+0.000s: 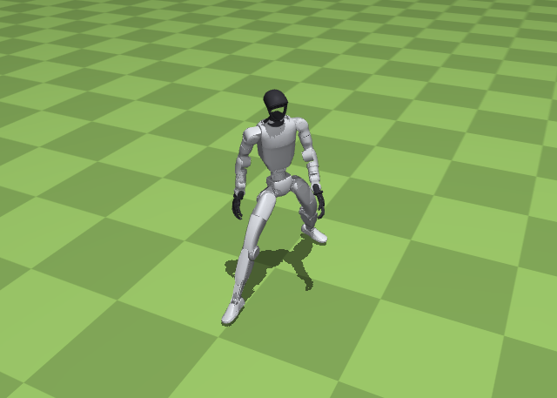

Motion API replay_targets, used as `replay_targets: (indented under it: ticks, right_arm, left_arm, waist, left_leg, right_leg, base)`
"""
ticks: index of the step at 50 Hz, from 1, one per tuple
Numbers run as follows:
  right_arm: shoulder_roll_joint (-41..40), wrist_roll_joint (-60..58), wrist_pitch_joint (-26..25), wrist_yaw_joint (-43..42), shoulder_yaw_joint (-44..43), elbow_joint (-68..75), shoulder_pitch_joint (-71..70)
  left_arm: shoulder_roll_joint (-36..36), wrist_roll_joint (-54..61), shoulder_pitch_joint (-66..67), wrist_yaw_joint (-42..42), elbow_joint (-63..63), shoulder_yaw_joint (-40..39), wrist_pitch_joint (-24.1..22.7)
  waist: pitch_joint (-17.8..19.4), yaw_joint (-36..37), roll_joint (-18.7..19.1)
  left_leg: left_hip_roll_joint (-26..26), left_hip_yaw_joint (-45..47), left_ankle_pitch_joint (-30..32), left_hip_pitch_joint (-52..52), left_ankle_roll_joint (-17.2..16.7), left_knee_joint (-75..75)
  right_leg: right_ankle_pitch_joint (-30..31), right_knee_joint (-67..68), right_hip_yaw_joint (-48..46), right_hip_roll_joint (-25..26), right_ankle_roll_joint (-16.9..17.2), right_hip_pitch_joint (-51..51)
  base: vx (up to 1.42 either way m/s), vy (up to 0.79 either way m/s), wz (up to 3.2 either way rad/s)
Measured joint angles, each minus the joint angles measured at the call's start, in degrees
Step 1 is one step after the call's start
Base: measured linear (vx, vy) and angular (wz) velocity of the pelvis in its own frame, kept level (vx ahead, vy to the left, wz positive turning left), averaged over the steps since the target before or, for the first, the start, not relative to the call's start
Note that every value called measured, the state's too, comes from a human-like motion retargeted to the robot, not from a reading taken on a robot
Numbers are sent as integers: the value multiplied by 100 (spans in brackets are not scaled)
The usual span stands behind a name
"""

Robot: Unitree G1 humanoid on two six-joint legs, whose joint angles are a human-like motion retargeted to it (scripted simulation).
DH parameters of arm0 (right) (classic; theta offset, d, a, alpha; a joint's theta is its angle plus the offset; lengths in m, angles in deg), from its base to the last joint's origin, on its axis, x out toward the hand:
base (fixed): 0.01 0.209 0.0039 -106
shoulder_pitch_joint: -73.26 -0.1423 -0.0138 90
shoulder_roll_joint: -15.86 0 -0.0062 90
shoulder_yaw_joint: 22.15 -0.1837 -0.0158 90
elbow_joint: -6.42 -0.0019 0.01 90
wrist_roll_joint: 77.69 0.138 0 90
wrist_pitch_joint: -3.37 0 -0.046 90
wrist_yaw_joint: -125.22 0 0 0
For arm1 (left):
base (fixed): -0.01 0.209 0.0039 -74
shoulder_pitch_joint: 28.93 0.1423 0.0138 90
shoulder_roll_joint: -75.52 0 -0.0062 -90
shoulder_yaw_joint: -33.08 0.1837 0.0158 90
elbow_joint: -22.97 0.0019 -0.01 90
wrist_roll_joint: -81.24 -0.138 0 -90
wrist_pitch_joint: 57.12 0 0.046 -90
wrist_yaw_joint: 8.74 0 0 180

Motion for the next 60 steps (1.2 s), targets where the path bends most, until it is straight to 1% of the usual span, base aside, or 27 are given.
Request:
replay_targets:
  ticks: [2,10,15,18,21,26,30,33,37,40,45,48,51,53,55,57,60]
  right_arm:
    - [89,9,5,70,19,-51,-62]
    - [643,313,221,216,22,-323,-349]
    - [1061,476,379,44,34,-333,-573]
    - [1301,527,454,-139,25,-336,-697]
    - [1523,587,532,-310,21,-368,-800]
    - [1716,541,638,-456,89,-449,-826]
    - [1806,369,673,-530,225,-507,-866]
    - [1806,247,677,-547,329,-550,-952]
    - [1702,165,664,-534,449,-581,-1069]
    - [1578,109,631,-494,513,-553,-1129]
    - [1269,66,530,-329,495,-432,-1078]
    - [1010,147,453,-196,420,-352,-954]
    - [757,227,378,-56,317,-275,-830]
    - [615,256,329,7,261,-221,-761]
    - [493,262,281,32,235,-161,-714]
    - [394,245,244,16,242,-98,-686]
    - [288,198,216,-28,264,-13,-649]
  left_arm:
    - [-36,79,-61,11,11,45,7]
    - [-293,68,-449,-53,-98,475,-49]
    - [-605,-149,-682,-122,-11,727,-64]
    - [-808,-265,-792,-87,69,869,-66]
    - [-994,-400,-953,-17,94,941,-98]
    - [-1140,-578,-1150,-36,-35,878,-175]
    - [-1137,-526,-1136,-166,-216,695,-233]
    - [-1026,-441,-975,-203,-354,565,-270]
    - [-832,-417,-703,-196,-363,486,-294]
    - [-733,-505,-534,-139,-190,474,-315]
    - [-607,-588,-223,124,203,390,-371]
    - [-462,-403,47,313,364,252,-339]
    - [-318,-100,280,417,542,43,-258]
    - [-252,88,384,367,691,-113,-186]
    - [-206,232,436,211,856,-263,-112]
    - [-182,319,439,-10,1008,-390,-51]
    - [-180,385,401,-289,1154,-522,-8]
  waist:
    - [-54,-60,154]
    - [-229,-384,931]
    - [-462,-559,1471]
    - [-559,-749,1781]
    - [-549,-987,1956]
    - [-498,-1105,2004]
    - [-491,-986,2035]
    - [-530,-927,2065]
    - [-595,-882,2047]
    - [-629,-847,1959]
    - [-623,-704,1558]
    - [-498,-561,1282]
    - [-295,-453,950]
    - [-165,-398,735]
    - [-43,-351,551]
    - [54,-311,430]
    - [131,-281,343]
  left_leg:
    - [203,38,-66,-114,0,115]
    - [1341,-66,-230,-771,0,710]
    - [2160,-36,-180,-1013,0,833]
    - [2573,-35,-102,-1011,6,733]
    - [2716,-128,26,-992,34,576]
    - [2696,-307,157,-991,67,482]
    - [2626,-292,274,-1014,146,497]
    - [2554,-181,390,-994,114,411]
    - [2344,43,504,-876,53,83]
    - [2017,234,534,-713,0,-340]
    - [1080,349,517,-550,0,-839]
    - [723,408,432,-396,0,-827]
    - [371,483,327,-147,0,-773]
    - [146,538,255,24,0,-725]
    - [-17,606,190,181,0,-654]
    - [-75,695,141,311,0,-564]
    - [-35,842,107,472,0,-474]
  right_leg:
    - [-101,348,184,73,0,-338]
    - [-1629,3343,985,7,0,-2234]
    - [-2626,4995,1068,68,0,-3169]
    - [-3134,5772,949,74,0,-3384]
    - [-3479,6281,916,-52,0,-3401]
    - [-3730,6631,990,-257,-6,-3286]
    - [-3629,6479,977,-254,-38,-3208]
    - [-3401,6149,926,-191,-13,-3170]
    - [-2913,5434,814,-71,0,-3113]
    - [-2404,4653,733,5,0,-3010]
    - [-1216,2690,636,135,0,-2491]
    - [-583,1384,448,392,0,-1841]
    - [-136,102,281,623,0,-1116]
    - [-28,-548,227,709,0,-739]
    - [-64,-979,207,772,0,-468]
    - [-169,-1194,209,851,0,-314]
    - [-244,-1287,228,987,0,-223]
  base:
    - [7,-14,-29]
    - [16,-29,-16]
    - [28,-44,-28]
    - [30,-41,-6]
    - [24,-29,29]
    - [12,-12,33]
    - [-2,4,-2]
    - [-9,17,-10]
    - [-16,27,-13]
    - [-23,38,-5]
    - [-25,44,0]
    - [-20,35,-19]
    - [-17,28,-24]
    - [-13,22,-30]
    - [-10,16,-39]
    - [-6,9,-46]
    - [0,1,-41]
